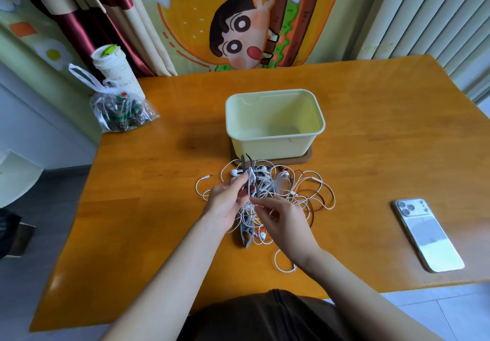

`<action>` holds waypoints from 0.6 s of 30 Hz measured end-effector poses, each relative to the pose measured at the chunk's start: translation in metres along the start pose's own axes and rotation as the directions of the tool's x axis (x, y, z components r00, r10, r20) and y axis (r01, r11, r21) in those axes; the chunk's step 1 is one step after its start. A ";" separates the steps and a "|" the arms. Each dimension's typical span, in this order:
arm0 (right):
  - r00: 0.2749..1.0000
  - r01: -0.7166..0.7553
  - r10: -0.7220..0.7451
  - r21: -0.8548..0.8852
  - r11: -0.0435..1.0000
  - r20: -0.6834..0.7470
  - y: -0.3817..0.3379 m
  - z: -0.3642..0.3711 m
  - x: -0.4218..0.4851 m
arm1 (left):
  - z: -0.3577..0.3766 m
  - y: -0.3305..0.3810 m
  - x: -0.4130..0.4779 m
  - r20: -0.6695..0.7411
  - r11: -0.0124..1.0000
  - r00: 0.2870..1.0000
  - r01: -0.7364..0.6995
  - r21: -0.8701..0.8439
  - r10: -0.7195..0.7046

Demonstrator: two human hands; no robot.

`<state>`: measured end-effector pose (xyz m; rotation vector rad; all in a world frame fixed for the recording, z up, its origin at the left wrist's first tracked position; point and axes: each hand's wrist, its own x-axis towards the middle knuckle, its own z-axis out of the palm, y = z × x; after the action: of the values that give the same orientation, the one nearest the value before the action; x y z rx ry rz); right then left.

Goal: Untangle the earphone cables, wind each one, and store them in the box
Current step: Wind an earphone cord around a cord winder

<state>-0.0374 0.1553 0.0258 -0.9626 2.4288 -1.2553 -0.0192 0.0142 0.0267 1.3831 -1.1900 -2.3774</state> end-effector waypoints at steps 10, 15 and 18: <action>0.991 -0.052 0.059 0.057 0.997 -0.122 0.015 0.007 -0.010 | -0.006 -0.005 -0.001 0.163 0.989 0.986 0.062 -0.133 -0.040; 0.974 -0.206 0.212 0.082 0.975 -0.082 0.033 -0.007 0.005 | -0.013 -0.004 -0.005 0.307 0.999 0.951 0.033 0.042 -0.044; 0.985 -0.170 0.173 -0.106 0.980 0.024 0.038 -0.025 0.021 | -0.017 -0.001 -0.008 0.402 0.879 0.907 -0.090 0.468 -0.121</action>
<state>-0.0821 0.1731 0.0118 -0.7727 2.5115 -1.0564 -0.0005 0.0094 0.0268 0.9858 -2.0009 -2.5860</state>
